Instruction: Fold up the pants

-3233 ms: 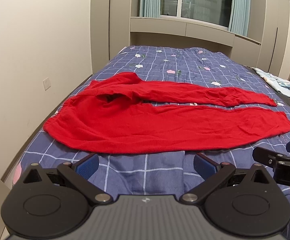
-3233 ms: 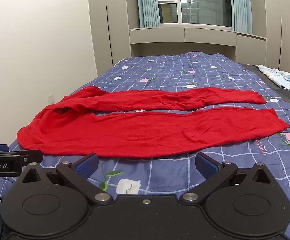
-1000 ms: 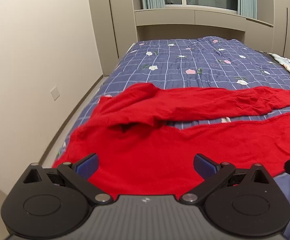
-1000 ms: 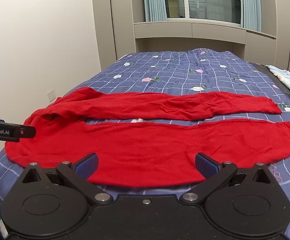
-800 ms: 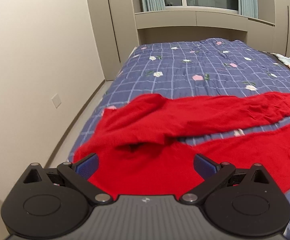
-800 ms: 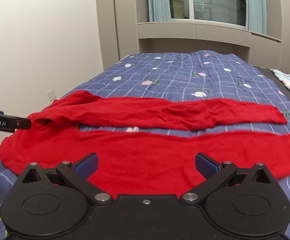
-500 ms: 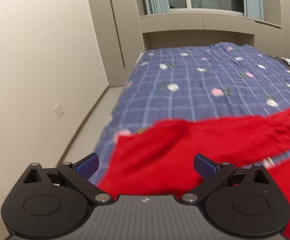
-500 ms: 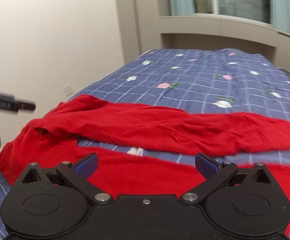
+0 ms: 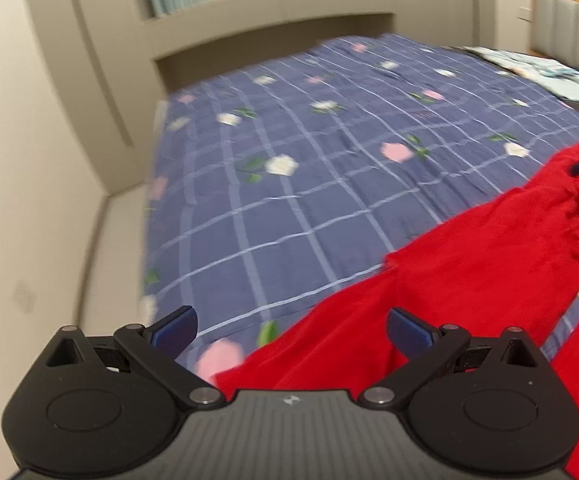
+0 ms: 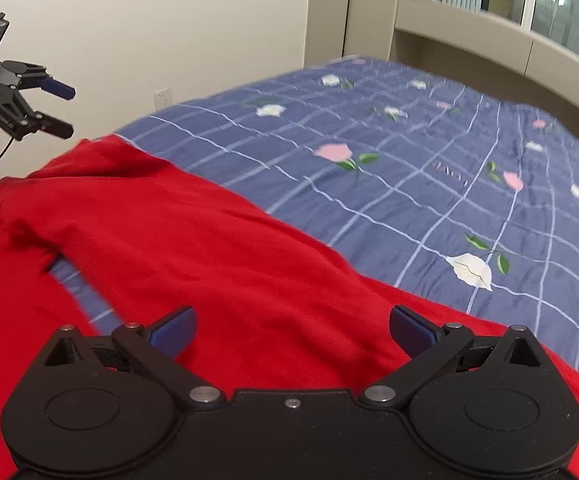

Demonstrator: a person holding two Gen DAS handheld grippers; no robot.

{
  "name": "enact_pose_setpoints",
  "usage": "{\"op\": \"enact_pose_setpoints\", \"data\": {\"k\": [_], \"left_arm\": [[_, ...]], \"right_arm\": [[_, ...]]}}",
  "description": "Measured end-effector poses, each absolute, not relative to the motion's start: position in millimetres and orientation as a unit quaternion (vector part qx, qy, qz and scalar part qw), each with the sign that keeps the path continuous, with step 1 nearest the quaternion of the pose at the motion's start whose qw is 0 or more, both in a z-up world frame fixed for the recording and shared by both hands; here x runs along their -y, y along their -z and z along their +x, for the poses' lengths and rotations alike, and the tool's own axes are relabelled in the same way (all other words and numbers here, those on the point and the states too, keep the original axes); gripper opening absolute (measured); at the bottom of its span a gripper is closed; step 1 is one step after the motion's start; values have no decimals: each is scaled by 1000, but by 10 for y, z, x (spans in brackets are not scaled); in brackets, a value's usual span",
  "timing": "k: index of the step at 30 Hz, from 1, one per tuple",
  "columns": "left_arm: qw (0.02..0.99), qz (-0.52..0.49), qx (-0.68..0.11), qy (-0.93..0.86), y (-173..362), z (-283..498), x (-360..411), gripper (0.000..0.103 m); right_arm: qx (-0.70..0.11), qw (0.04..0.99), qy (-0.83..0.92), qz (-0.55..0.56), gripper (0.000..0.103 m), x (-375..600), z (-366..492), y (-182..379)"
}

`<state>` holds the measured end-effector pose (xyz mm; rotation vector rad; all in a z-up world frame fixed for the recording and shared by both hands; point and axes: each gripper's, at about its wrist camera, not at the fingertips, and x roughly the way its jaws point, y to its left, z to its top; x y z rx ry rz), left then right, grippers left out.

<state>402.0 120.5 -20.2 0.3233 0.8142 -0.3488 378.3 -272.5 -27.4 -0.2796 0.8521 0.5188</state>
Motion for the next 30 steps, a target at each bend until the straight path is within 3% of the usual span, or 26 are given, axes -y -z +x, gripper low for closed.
{"op": "enact_pose_setpoints", "data": {"k": [6,9,11,16,20,23,25,26,28,30], "left_arm": [[848,190,-430,246,381,4379,-1026,99],[832,178,-453,267,405,4477,-1017,80],[819,166,-472,281,428,4528,-1008,57],[799,184,-508,263,542,4544,-982,10],[807,199,-502,239,535,4512,-936,5],[815,221,-487,225,492,4451,-881,4],[823,235,-473,209,439,4391,-861,4],[829,237,-466,198,399,4364,-861,4],[841,240,-451,179,305,4309,-858,4],[853,248,-429,166,205,4249,-838,4]], "right_arm": [[-433,860,-240,-123,92,2960,4231,407],[-446,853,-237,-131,85,3077,4428,458],[-456,847,-240,-129,82,3141,4545,496],[-474,832,-270,-102,82,3157,4731,572],[-476,826,-285,-100,82,2993,4814,614],[-481,821,-290,-101,62,2850,4856,651],[-480,818,-297,-110,28,2769,4824,657],[-483,813,-308,-106,18,2739,4808,654],[-482,808,-317,-124,8,2665,4739,635],[-474,809,-315,-150,6,2603,4697,573]]}}
